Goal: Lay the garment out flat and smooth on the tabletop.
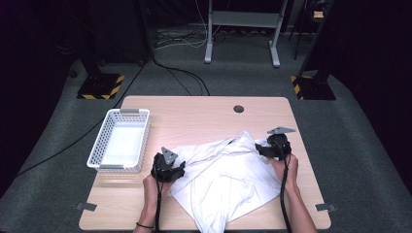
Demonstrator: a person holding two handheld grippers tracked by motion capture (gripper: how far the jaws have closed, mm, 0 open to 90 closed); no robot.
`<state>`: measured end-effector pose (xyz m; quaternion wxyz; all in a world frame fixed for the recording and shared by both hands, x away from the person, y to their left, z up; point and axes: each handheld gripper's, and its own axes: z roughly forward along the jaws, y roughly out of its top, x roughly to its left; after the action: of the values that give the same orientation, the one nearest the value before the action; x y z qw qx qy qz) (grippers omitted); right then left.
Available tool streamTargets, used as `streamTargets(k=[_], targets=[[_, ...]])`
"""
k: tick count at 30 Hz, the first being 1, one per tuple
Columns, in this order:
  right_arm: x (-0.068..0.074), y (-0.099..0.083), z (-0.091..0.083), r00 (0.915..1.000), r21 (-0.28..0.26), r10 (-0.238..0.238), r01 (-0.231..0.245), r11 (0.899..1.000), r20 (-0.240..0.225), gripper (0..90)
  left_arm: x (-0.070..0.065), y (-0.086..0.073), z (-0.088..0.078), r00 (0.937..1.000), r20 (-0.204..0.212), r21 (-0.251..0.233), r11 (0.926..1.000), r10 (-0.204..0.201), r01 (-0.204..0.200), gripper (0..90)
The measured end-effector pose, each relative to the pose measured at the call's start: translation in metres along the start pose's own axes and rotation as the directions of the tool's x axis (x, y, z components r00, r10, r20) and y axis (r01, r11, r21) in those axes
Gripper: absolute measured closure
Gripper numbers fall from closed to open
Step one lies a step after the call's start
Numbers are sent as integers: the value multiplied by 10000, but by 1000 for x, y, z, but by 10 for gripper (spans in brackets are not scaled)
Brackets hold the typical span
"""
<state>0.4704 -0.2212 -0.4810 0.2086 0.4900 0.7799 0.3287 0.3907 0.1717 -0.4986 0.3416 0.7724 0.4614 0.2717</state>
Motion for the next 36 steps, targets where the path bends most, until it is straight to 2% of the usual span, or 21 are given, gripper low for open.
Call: streamTargets(k=[1, 2, 5, 9, 10, 11, 12, 13, 16, 18, 20, 21, 25, 26, 28, 29, 32, 34, 36], targets=[[-2, -7, 2, 10000, 179, 3, -1, 9998, -61, 373, -7, 1, 2, 9995, 193, 41, 9997, 252, -252, 384], [-2, -12, 3, 10000, 213, -29, 31, 9998, -90, 377, -7, 1, 2, 9995, 193, 41, 9997, 252, -252, 387], [0, -19, 4, 9999, 213, -136, 137, 9997, -22, 383, -16, 9, 7, 9960, 527, 4, 9974, 726, -727, 399], [2, -21, 11, 9989, 214, -222, 214, 9995, 403, 496, -27, 21, 25, 9874, 543, 379, 9879, 1485, -1507, 456], [3, -21, 13, 9984, 265, -218, 204, 9994, 527, 547, -28, 22, 29, 9850, 597, 440, 9853, 1622, -1649, 516], [4, -21, 14, 9981, 270, -231, 216, 9994, 569, 588, -28, 22, 33, 9834, 675, 615, 9831, 1682, -1723, 538], [4, -21, 16, 9979, 242, -273, 259, 9994, 586, 630, -28, 22, 40, 9837, 736, 920, 9811, 1640, -1705, 569], [6, -20, 17, 9976, 271, -284, 267, 9993, 625, 702, -27, 22, 43, 9844, 744, 987, 9811, 1596, -1666, 628], [8, -20, 15, 9981, 78, -282, 278, 9996, 550, 815, -19, 20, 44, 9914, 735, 888, 9894, 1084, -1147, 789], [10, -20, 10, 9978, -141, -351, 359, 9993, 570, 857, -16, 18, 43, 9917, 759, 879, 9900, 1033, -1099, 860], [13, -21, 3, 9983, -472, -378, 399, 9981, 454, 880, -15, 18, 43, 9915, 714, 870, 9896, 1089, -1150, 876], [13, -21, 3, 9983, -472, -378, 399, 9981, 454, 880, -15, 18, 42, 9908, 670, 845, 9888, 1174, -1229, 876], [21, -27, -14, 9995, -1120, -217, 241, 9934, 223, 883, -12, 16, 27, 9940, 668, 263, 9957, 865, -884, 880], [24, -30, -19, 9994, -1204, -259, 285, 9923, 237, 884, -12, 16, 27, 9940, 668, 263, 9957, 865, -884, 880], [27, -34, -25, 9992, -1326, -308, 341, 9906, 266, 884, -9, 13, 12, 9949, 678, -114, 9972, 748, -742, 880], [32, -40, -38, 9990, -1552, -352, 389, 9871, 262, 884, -5, 11, -1, 9958, 693, -408, 9975, 596, -569, 879], [37, -46, -60, 9992, -2009, -294, 343, 9790, 269, 884, 3, 12, -19, 9967, 670, -781, 9961, 455, -402, 879], [42, -46, -75, 9987, -2325, -380, 448, 9716, 335, 884, 7, 15, -24, 9973, 622, -934, 9951, 389, -330, 879], [43, -40, -82, 9974, -2409, -557, 650, 9684, 454, 884, 14, 24, -23, 9982, 467, -996, 9945, 380, -332, 879]])
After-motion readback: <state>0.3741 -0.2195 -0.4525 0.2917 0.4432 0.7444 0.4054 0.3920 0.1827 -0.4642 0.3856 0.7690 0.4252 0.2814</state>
